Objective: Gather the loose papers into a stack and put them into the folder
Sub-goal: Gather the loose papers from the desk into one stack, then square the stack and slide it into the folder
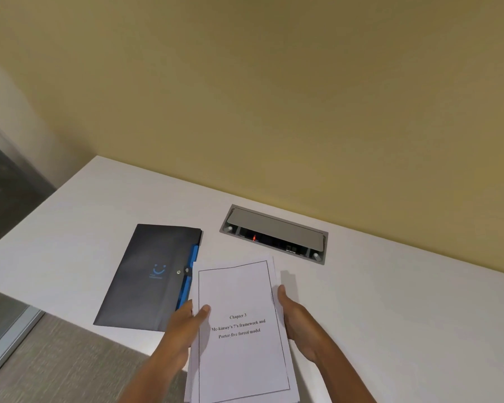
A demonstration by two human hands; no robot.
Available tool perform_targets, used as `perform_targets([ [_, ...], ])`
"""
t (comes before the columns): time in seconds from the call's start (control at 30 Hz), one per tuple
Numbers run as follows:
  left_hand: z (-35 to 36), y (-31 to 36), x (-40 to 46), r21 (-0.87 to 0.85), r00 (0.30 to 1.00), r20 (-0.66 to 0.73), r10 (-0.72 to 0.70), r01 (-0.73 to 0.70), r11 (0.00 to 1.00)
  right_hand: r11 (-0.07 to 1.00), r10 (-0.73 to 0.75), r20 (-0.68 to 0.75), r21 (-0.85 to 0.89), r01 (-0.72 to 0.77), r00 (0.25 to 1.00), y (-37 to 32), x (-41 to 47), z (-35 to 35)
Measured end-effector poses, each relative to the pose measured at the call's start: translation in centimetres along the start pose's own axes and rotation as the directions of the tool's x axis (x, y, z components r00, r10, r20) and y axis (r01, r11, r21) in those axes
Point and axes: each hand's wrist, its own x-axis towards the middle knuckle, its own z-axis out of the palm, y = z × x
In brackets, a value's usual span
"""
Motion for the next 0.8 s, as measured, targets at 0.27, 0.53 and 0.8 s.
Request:
perform_targets([
  [0.27,3.4,2.4,0.7,0.117,0.989,0.131,0.067,-0.083,0.99,0.934,-0.321,-0.206,-0.231,0.273,0.924,-0.2,-0.8,-0.7],
  [0.53,6.2,4.8,0.0,-0.069,0.942,0.081,0.327,-0.322,0.944,0.866,-0.487,-0.48,-0.153,0.477,0.73,0.0,-1.8,-1.8],
  [0.8,8.6,1.5,0.1,0.008,0.946,0.154,0.285,-0.29,0.957,0.923,-0.364,-0.526,-0.095,0.373,0.768,4.9,-0.1,-1.3],
])
